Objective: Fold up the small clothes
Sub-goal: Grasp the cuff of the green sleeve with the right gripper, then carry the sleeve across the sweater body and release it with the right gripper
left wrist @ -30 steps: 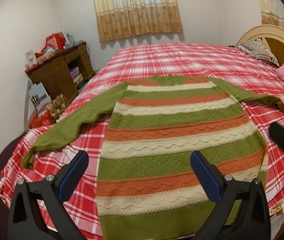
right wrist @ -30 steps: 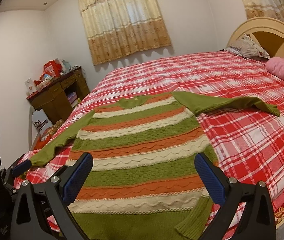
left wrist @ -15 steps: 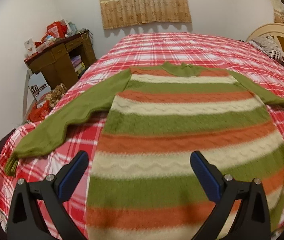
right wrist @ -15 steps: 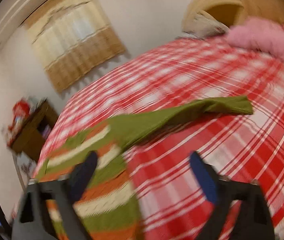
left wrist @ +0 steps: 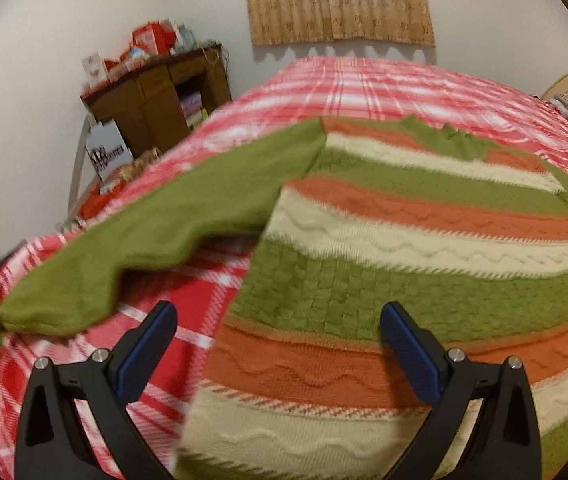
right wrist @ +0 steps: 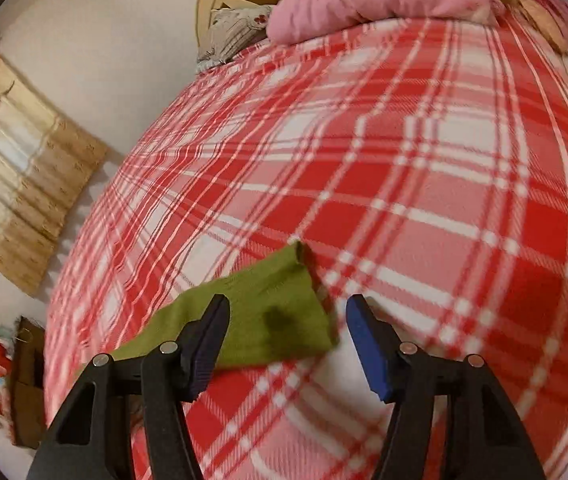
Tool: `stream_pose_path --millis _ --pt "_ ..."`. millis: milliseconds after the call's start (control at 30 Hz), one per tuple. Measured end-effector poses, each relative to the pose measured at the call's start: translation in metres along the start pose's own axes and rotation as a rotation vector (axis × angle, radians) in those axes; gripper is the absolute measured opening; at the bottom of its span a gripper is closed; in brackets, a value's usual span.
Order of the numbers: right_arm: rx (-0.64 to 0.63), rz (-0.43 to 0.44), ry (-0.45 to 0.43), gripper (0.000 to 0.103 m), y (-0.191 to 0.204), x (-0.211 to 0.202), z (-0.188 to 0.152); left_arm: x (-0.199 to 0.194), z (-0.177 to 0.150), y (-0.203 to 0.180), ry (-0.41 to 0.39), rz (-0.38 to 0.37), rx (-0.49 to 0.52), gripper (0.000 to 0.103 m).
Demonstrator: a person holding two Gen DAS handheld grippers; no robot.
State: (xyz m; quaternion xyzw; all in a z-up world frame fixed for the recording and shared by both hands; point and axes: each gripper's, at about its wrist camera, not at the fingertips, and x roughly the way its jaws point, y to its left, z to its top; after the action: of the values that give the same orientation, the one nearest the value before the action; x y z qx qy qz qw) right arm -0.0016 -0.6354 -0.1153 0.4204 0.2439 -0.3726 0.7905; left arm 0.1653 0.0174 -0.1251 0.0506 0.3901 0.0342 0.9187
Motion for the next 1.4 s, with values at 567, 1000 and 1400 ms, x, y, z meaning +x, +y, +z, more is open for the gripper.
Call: stream_pose_path --millis 567,1000,1400 --pt "-0.236 0.033 -0.035 0.007 0.056 -0.03 0.003 0.005 -0.01 0.008 -0.044 -0.108 -0.106 0.103" --pt "-0.412 0.354 -0.17 0.007 0.203 -0.138 -0.004 0.004 -0.01 0.011 -0.054 -0.114 -0.108 0.103" --pt "-0.401 0.605 -0.184 0.006 0.277 -0.187 0.018 0.004 -0.01 0.011 -0.055 -0.114 -0.109 0.103"
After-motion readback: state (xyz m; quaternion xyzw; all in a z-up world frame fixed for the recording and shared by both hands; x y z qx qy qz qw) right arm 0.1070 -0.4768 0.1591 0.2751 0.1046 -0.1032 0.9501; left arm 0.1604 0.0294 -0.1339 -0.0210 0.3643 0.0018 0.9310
